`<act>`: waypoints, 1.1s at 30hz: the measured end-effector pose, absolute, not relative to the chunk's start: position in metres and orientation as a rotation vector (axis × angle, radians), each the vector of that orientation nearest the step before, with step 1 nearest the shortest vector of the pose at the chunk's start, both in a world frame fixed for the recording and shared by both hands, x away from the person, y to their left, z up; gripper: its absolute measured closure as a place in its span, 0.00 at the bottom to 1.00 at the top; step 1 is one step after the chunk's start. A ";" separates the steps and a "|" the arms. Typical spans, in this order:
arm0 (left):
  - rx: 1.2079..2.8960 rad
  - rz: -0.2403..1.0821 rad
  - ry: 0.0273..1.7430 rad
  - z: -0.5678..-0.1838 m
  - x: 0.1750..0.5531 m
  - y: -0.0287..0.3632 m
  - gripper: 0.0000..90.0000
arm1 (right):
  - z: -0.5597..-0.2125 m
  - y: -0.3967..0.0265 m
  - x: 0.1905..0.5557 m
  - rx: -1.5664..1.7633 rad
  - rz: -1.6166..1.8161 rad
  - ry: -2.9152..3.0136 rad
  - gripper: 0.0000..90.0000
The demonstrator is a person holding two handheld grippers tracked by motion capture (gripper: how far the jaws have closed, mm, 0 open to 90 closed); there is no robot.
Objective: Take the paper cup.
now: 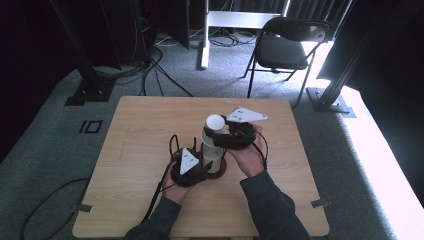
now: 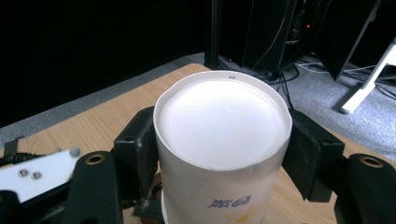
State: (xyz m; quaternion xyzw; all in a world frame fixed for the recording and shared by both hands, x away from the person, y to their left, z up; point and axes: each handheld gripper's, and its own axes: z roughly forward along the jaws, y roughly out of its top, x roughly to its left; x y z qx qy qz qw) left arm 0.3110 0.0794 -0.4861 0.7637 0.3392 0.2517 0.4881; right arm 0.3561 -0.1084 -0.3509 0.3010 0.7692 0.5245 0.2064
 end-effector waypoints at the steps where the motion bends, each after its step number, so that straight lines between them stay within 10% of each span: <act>1: 1.855 0.611 0.826 -0.486 0.311 0.079 0.50 | -0.350 -0.108 0.356 0.838 1.465 2.141 0.38; 33: 1.839 0.627 0.830 -0.480 0.306 0.096 0.52 | -0.333 -0.085 0.353 0.768 1.505 2.154 0.38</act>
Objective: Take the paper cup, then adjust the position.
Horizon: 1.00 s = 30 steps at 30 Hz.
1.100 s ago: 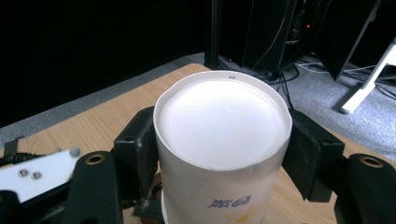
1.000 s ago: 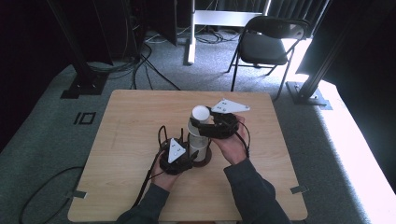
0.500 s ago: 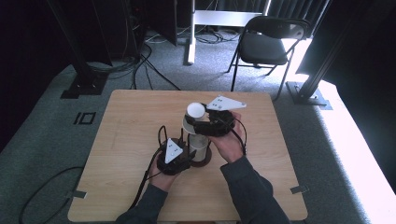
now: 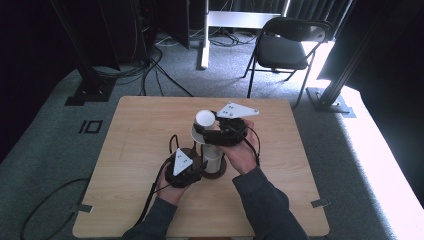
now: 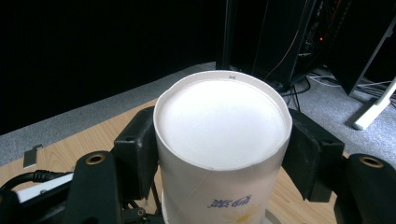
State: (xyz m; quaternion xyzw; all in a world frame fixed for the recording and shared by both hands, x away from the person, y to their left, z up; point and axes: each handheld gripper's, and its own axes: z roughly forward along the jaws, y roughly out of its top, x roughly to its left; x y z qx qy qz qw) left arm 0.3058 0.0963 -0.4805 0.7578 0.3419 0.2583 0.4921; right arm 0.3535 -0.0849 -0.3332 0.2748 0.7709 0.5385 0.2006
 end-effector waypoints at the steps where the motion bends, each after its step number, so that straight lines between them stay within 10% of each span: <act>1: 1.837 0.625 0.830 -0.480 0.306 0.097 0.52 | -0.333 -0.085 0.353 0.772 1.505 2.157 0.38; 30: 1.786 0.584 0.803 -0.470 0.299 0.114 0.52 | -0.340 -0.066 0.349 0.752 1.539 2.185 0.38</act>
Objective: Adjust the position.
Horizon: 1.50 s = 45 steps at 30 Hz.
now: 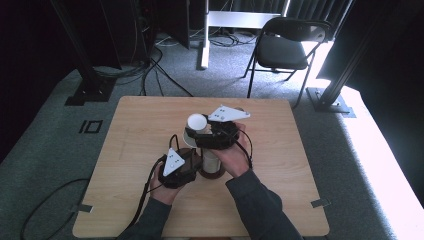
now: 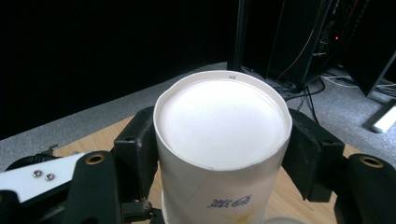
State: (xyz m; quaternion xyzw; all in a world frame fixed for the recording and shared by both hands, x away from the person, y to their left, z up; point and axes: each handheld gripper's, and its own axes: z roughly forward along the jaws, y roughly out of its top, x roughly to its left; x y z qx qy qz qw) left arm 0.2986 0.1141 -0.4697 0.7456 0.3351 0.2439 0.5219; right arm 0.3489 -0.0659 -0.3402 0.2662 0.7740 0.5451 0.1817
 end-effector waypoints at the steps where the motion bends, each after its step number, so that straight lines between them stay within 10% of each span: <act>1: 1.783 0.580 0.802 -0.470 0.298 0.115 0.53 | -0.341 -0.065 0.349 0.751 1.537 2.190 0.38; 45: 1.689 0.547 0.734 -0.456 0.294 0.138 0.69 | -0.357 -0.036 0.338 0.669 1.556 2.308 0.38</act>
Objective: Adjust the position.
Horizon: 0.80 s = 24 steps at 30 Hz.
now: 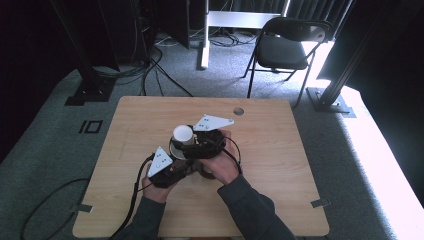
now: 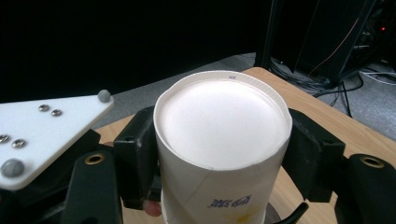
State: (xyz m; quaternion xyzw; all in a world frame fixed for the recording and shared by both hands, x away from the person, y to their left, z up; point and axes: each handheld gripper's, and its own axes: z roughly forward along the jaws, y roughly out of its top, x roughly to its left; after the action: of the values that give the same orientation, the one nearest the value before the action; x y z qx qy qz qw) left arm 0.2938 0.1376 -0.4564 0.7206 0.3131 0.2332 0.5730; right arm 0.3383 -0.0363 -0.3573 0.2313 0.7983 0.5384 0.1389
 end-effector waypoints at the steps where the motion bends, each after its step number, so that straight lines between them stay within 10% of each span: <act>1: 1.692 0.550 0.733 -0.457 0.294 0.137 0.69 | -0.358 -0.036 0.338 0.669 1.562 2.309 0.38; 14: 1.625 0.538 0.767 -0.458 0.296 0.147 0.69 | -0.363 -0.039 0.340 0.674 1.570 2.327 0.38; 24: 1.651 0.586 0.736 -0.459 0.294 0.146 0.88 | -0.364 -0.047 0.343 0.699 1.600 2.338 0.36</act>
State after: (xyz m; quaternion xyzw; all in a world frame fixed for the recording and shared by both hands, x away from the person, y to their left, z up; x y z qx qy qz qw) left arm 0.2936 0.1463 -0.4588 0.7068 0.3151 0.2510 0.5815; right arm 0.3432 -0.0470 -0.3637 0.2380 0.7963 0.5448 0.1116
